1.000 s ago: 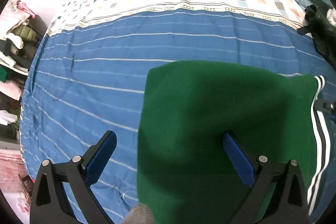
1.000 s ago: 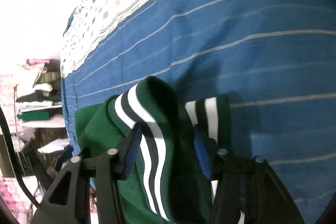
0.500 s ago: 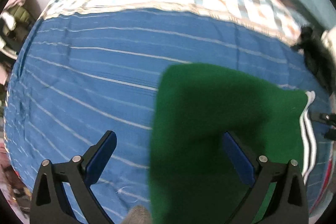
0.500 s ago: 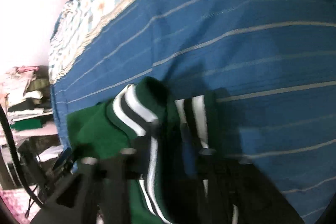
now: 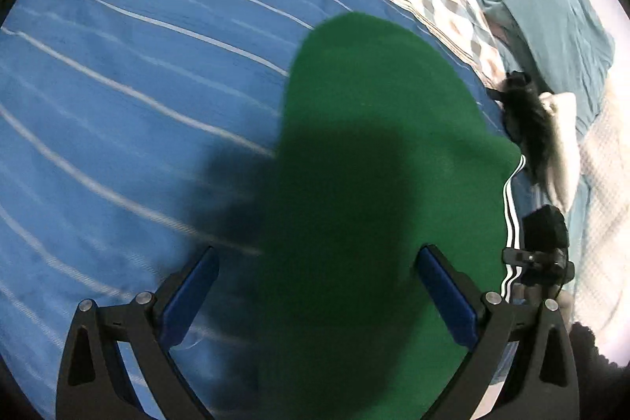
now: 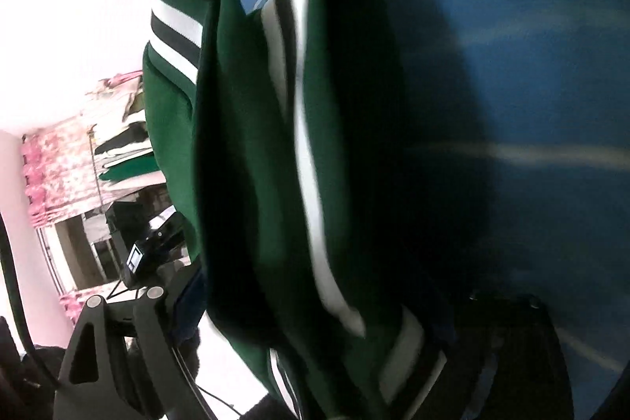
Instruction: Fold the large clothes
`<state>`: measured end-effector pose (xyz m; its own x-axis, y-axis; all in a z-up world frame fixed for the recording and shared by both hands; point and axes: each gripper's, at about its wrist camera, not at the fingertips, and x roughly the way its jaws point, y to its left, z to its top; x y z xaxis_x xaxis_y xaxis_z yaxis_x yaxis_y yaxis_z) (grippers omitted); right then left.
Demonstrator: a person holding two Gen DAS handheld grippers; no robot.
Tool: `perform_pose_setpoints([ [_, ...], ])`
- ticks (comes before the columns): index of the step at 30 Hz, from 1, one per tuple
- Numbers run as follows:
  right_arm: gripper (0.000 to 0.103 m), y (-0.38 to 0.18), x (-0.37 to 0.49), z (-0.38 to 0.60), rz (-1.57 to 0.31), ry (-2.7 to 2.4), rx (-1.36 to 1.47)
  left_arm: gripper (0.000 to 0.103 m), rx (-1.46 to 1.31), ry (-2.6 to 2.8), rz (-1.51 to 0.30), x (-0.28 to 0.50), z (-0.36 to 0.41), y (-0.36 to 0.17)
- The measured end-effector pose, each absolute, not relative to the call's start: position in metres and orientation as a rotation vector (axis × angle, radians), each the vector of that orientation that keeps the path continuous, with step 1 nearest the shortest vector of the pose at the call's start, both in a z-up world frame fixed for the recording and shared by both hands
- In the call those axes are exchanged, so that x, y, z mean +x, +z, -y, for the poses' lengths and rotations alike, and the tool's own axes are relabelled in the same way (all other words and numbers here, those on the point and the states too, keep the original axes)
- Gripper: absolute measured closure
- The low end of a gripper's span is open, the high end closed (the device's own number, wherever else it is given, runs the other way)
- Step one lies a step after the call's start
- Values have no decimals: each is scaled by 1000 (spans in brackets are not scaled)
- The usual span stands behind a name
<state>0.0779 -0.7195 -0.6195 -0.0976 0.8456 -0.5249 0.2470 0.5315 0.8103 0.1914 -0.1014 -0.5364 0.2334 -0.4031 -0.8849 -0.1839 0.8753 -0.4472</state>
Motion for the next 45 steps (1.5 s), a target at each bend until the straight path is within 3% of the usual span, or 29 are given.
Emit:
perform_pose_setpoints([
  [5,12,-618,95,701,-1592,669,955,1,-480,-227,-1316,204,123,-537],
  [10,39,-613,79,705,-1560,627,934,2,-501,-252,-1302,203,114,-539],
  [13,50,-604,74,704,-1539,629,967,5,-535,-260,-1293,202,110,-536],
  [16,55,-590,74,703,-1517,631,996,5,-546,-272,-1279,203,108,-527],
  [32,58,-503,127,624,-1390,614,1026,5,-505,-343,-1179,296,41,-456],
  [45,58,-459,324,573,-1306,592,1027,6,-442,-359,-1121,503,-29,-431],
])
